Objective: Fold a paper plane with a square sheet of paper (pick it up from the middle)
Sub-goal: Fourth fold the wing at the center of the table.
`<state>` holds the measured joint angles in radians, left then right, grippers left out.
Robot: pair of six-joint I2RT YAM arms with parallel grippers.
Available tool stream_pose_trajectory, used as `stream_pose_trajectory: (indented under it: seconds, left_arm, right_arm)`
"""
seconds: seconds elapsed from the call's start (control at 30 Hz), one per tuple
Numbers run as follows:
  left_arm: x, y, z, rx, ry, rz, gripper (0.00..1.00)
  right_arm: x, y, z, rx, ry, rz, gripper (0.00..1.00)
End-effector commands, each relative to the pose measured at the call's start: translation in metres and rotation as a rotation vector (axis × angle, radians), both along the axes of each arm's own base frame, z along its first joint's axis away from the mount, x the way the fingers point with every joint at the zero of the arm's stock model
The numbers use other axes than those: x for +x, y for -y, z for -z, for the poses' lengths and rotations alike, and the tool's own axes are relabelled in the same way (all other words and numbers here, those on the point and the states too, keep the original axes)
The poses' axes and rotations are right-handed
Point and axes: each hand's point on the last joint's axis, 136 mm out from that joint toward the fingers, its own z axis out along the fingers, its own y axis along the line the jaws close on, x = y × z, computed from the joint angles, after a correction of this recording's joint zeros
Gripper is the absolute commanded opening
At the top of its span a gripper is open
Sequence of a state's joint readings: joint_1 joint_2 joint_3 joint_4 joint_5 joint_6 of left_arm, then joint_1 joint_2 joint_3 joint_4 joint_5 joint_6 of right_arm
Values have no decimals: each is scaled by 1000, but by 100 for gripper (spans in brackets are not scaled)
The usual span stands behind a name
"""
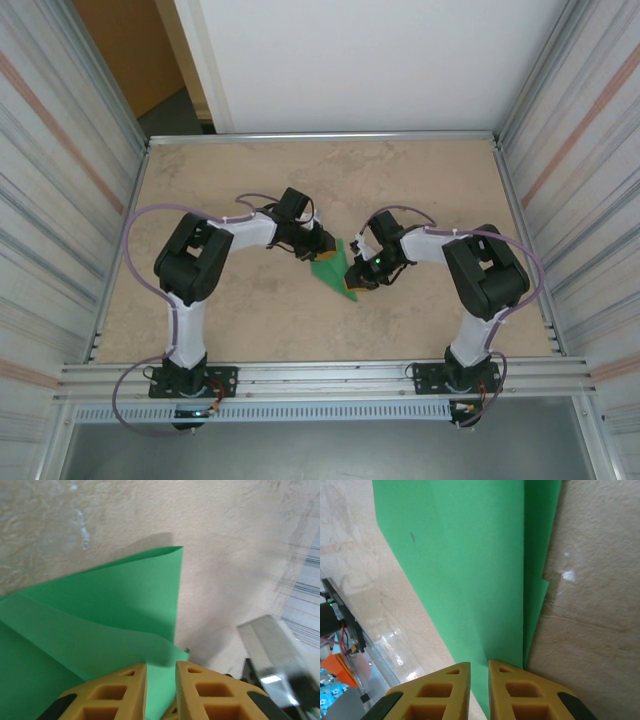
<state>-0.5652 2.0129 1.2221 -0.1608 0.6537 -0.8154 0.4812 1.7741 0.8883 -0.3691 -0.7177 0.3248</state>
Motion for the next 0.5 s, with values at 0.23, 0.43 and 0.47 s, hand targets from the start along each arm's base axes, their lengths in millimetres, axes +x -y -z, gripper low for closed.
stream_pose_trajectory:
  seconds: [0.23, 0.43, 0.47]
  left_arm:
    - [-1, 0, 2, 12, -16, -7, 23]
    - [-1, 1, 0, -1, -17, -3, 23]
    - [-1, 2, 0, -2, -16, -3, 23]
  right_arm:
    - [-12, 2, -24, 68, -20, 38, 21]
    - [-21, 4, -14, 54, -49, 47, 22]
    - [-21, 5, -13, 52, -53, 48, 22]
